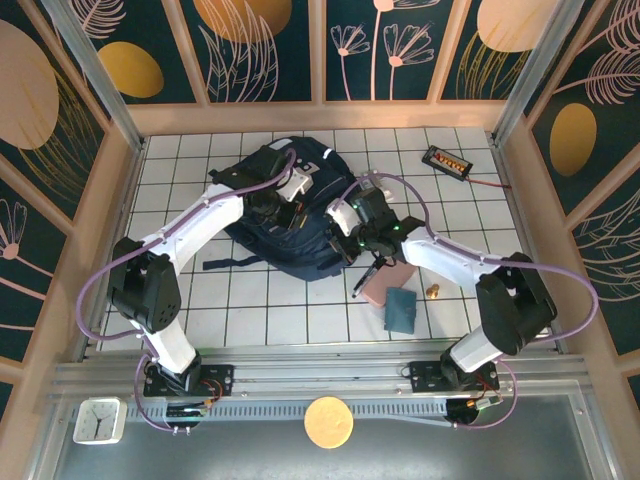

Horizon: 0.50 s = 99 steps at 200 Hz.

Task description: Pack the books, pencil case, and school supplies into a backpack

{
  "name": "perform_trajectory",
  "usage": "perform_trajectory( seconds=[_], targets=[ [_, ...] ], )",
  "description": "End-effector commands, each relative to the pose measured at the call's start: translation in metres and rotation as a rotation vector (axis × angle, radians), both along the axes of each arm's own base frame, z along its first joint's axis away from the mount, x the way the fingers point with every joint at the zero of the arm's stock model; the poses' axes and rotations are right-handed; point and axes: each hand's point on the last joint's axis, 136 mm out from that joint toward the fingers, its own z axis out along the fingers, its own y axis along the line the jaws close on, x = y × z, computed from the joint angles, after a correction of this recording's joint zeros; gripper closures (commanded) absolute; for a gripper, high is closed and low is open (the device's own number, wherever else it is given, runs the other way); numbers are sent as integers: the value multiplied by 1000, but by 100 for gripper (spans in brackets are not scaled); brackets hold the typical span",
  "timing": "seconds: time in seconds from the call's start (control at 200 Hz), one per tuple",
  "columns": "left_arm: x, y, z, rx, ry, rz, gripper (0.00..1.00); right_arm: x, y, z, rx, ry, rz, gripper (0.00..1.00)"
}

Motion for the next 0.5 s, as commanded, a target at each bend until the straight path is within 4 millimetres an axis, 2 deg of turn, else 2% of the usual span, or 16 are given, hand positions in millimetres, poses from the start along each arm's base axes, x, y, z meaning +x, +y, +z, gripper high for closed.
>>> perform_trajectory(
  seconds=[0.0, 0.12, 0.245, 0.375, 0.49],
  targets=[
    [28, -17, 31, -104, -54, 119, 100, -36, 22, 25, 110, 158, 62, 100],
    [43, -27, 45, -179, -54, 199, 100, -49, 35, 18, 126, 282, 28, 100],
    [54, -32, 54, -196, -51, 244, 100, -41, 38, 10, 91, 358, -82, 100],
    [63, -36, 57, -211, -19, 297, 100, -29, 51, 21, 152, 392, -158, 100],
    [70, -47, 63, -313, 28, 376, 100, -22, 69, 32, 307, 455, -238, 100]
  ],
)
